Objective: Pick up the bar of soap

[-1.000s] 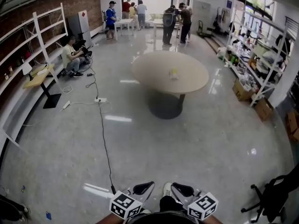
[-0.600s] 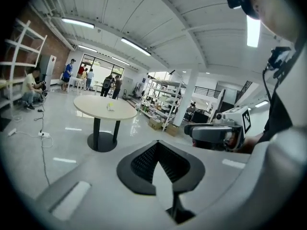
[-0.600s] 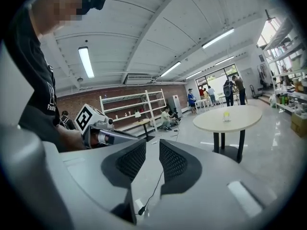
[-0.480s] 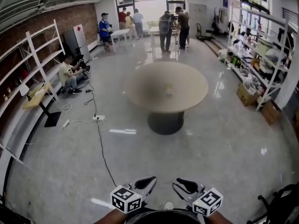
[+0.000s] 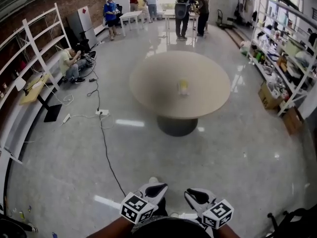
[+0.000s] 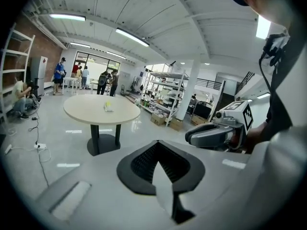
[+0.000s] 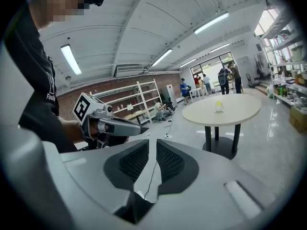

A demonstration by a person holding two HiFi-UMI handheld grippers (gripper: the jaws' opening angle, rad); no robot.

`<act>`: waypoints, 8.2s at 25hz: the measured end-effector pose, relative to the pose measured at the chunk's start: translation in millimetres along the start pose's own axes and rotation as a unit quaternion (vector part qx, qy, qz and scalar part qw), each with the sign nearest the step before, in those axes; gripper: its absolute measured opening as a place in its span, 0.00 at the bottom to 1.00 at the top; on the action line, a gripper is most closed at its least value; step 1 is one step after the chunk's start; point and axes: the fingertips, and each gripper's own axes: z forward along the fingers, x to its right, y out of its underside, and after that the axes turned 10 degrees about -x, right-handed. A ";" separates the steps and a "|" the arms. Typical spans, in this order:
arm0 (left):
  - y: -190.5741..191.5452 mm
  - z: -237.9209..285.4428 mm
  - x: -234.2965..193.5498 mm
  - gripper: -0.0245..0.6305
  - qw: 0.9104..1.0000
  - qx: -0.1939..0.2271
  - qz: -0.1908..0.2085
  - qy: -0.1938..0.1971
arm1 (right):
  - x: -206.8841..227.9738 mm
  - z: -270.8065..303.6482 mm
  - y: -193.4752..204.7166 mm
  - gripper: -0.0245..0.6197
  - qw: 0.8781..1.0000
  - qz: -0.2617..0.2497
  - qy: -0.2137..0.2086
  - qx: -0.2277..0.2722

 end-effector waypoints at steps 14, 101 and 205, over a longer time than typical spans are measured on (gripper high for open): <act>-155.8 75.1 -222.1 0.05 0.998 0.010 0.055 0.040 | 153.5 159.4 -179.0 0.05 0.998 -0.016 0.066 -0.001; -330.6 273.0 -545.6 0.05 0.997 -0.056 0.008 0.058 | 661.0 444.0 -303.1 0.45 0.919 0.161 0.314 -0.178; -265.2 148.9 -203.7 0.05 0.992 0.106 -0.058 -0.026 | 329.9 65.5 -262.1 0.45 0.944 0.260 -0.114 0.170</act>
